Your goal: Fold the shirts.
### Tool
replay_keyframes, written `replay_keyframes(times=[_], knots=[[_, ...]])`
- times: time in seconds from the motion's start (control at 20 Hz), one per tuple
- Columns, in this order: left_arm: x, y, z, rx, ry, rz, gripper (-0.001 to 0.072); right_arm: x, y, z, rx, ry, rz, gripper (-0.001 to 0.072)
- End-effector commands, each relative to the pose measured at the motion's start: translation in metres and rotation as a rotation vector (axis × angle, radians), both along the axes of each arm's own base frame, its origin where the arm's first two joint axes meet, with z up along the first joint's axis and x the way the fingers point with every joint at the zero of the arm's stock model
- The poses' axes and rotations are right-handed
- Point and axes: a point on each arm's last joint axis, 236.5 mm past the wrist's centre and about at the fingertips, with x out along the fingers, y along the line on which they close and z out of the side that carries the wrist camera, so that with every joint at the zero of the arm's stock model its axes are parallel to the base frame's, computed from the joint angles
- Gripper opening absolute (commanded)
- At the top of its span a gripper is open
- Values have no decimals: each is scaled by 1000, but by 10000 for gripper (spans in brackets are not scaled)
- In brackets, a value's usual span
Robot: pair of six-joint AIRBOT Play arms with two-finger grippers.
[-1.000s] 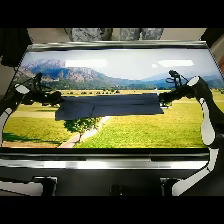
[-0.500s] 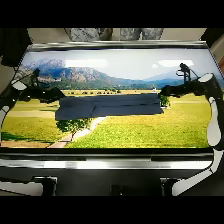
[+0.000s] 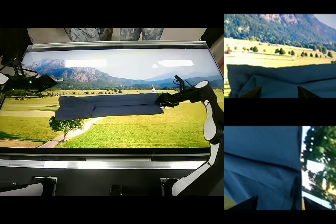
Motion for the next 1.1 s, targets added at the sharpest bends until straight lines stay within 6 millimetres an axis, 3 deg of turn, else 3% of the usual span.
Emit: replay_keyframes(times=[0.0,0.05,0.15,0.25,0.35,0.4,0.5,0.55,0.6,0.7,0.75,0.8,0.85,1.05], knots=[[-7,-12,29,15,-65,-28,556,20,18,-17,-35,-14,-51,667],[-8,-15,34,17,-76,-36,556,22,24,-19,-36,-14,-56,659],[-11,-22,41,17,-91,-49,556,18,38,-23,-26,13,-36,526],[-12,-28,41,19,-91,-62,555,8,49,-22,-10,45,5,495],[-13,-34,41,18,-90,-75,555,-7,54,-20,5,72,69,556],[-13,-38,41,17,-90,-84,555,-12,54,-21,2,88,86,522],[-14,-45,39,16,-87,-97,554,-19,54,-21,2,107,110,312],[-14,-47,37,16,-84,-102,553,-19,55,-20,1,90,128,38],[-14,-50,35,14,-79,-107,538,-17,54,-17,2,78,126,47],[-14,-59,30,12,-67,-127,499,-9,56,1,2,11,136,47],[-14,-66,25,10,-57,-142,335,-4,56,16,-1,-26,128,47],[-14,-77,16,8,-39,-164,125,0,58,33,2,-62,123,44],[-15,-90,5,6,-17,-191,47,2,60,53,6,-99,122,44],[-27,-187,-58,-118,130,-320,37,-5,66,134,0,-213,104,44]])
